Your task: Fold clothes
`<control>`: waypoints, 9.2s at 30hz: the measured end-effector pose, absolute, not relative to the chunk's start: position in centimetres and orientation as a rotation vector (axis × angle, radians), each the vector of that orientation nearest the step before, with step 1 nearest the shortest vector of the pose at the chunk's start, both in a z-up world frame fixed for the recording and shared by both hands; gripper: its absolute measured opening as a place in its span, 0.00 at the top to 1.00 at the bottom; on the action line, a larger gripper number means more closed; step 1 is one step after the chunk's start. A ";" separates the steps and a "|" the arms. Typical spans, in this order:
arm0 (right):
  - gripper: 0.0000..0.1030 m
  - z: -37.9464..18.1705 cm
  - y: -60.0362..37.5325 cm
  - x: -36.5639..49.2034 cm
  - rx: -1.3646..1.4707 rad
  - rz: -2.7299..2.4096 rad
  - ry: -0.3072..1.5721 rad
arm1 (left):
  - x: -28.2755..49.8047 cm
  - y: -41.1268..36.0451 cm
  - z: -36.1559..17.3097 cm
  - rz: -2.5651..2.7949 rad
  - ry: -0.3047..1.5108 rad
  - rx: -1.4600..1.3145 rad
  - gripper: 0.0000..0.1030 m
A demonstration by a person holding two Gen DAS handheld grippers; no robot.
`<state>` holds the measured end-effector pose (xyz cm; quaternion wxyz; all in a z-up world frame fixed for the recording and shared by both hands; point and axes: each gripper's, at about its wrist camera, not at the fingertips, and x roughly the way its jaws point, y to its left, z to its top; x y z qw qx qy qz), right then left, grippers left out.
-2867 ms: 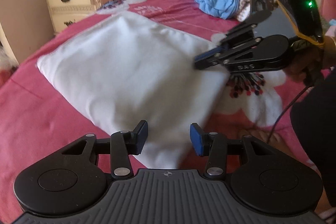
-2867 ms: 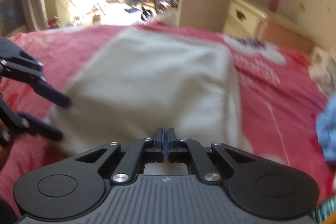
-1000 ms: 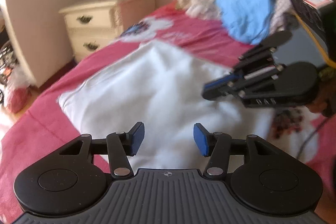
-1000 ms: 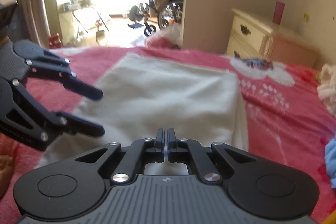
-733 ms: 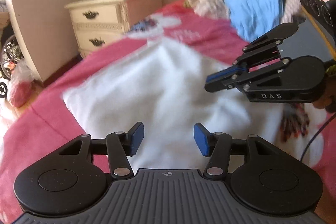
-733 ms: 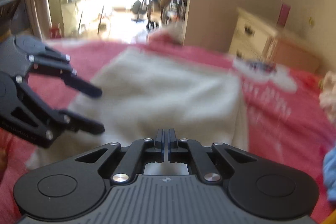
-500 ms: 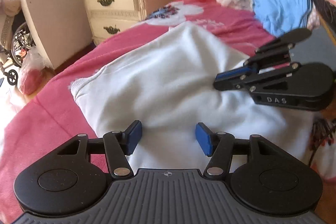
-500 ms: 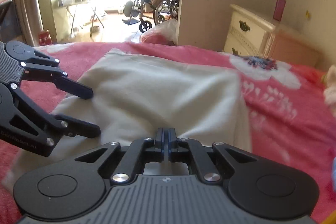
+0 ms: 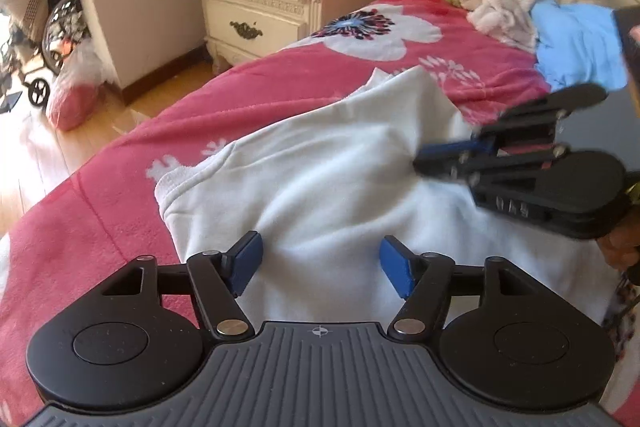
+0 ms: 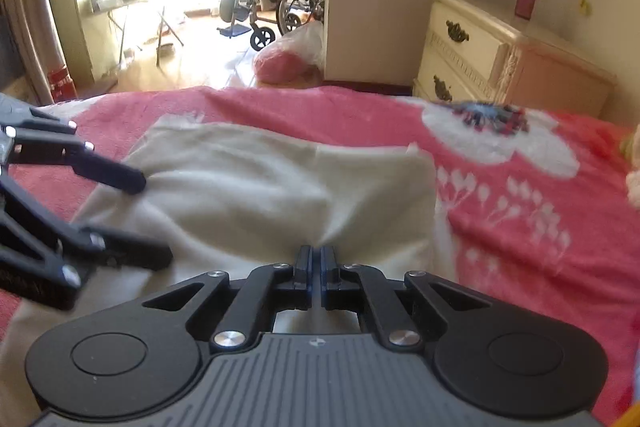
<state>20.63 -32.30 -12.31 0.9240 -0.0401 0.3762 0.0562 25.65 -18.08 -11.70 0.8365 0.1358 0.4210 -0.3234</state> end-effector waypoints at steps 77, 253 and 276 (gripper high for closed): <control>0.96 -13.3 -30.1 14.4 0.007 0.103 0.847 | 23.6 -16.1 -12.7 -0.418 1.061 0.269 0.05; 0.76 23.6 9.3 17.5 0.361 1.621 0.283 | -1.3 18.6 21.2 0.284 0.035 -0.174 0.77; 0.76 2.1 43.3 18.0 0.313 1.920 0.901 | -11.4 35.9 8.1 0.696 0.208 -0.558 0.77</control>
